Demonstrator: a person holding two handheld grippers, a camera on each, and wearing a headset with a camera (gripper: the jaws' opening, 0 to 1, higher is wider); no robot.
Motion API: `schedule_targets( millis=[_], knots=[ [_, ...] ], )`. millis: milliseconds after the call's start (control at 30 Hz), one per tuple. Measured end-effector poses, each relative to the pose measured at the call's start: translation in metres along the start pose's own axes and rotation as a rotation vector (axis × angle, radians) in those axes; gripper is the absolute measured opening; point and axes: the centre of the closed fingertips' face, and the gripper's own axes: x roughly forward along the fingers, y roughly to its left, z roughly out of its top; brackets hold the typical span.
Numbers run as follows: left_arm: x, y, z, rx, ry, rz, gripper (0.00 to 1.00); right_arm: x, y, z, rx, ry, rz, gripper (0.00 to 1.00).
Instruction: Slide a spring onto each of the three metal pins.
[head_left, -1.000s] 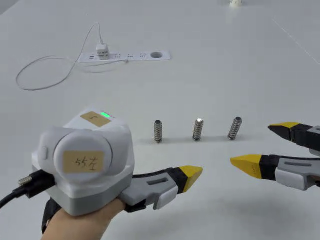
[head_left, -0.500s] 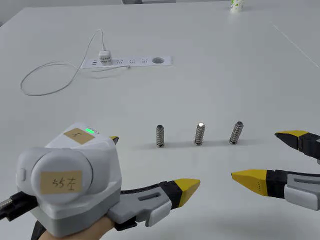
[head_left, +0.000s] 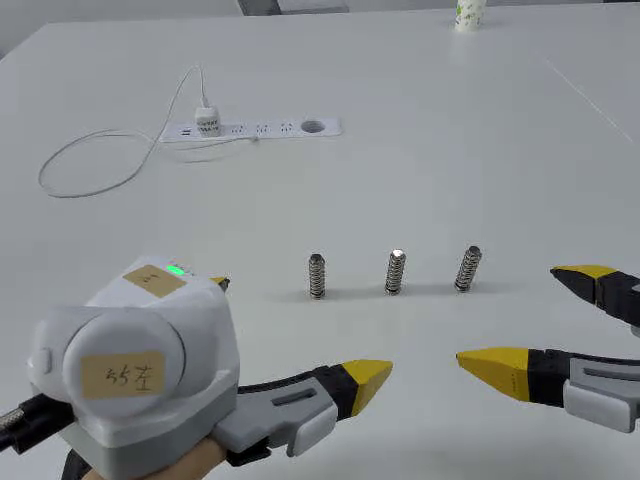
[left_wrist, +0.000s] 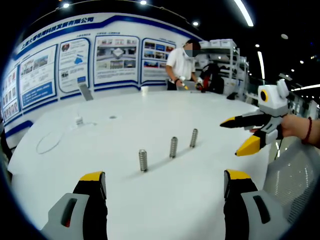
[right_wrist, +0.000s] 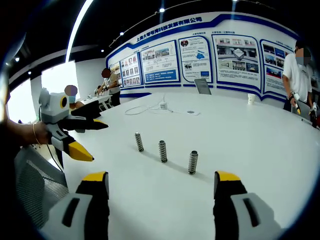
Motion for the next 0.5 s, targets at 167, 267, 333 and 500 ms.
schedule_targets(
  millis=[167, 267, 333, 500],
  knots=[
    [0.0002, 0.0016, 0.0005, -0.026, -0.006, 0.001, 1.0, -0.0002, -0.0014, -0.0024, 0.026, -0.015, -0.001, 0.87],
    [-0.0001, 0.0031, 0.0005, -0.023, -0.007, 0.01, 0.99, -0.0001, -0.0009, -0.0032, 0.033, -0.016, 0.002, 0.87],
    [-0.0002, 0.0039, 0.0003, -0.029, -0.008, 0.013, 0.99, 0.0002, -0.0012, -0.0026, 0.034, -0.019, -0.001, 0.87],
    [-0.0002, 0.0056, -0.0009, -0.03, -0.007, 0.019, 0.99, 0.0004, 0.0015, 0.0002, 0.049, -0.034, 0.008, 0.87]
  ],
)
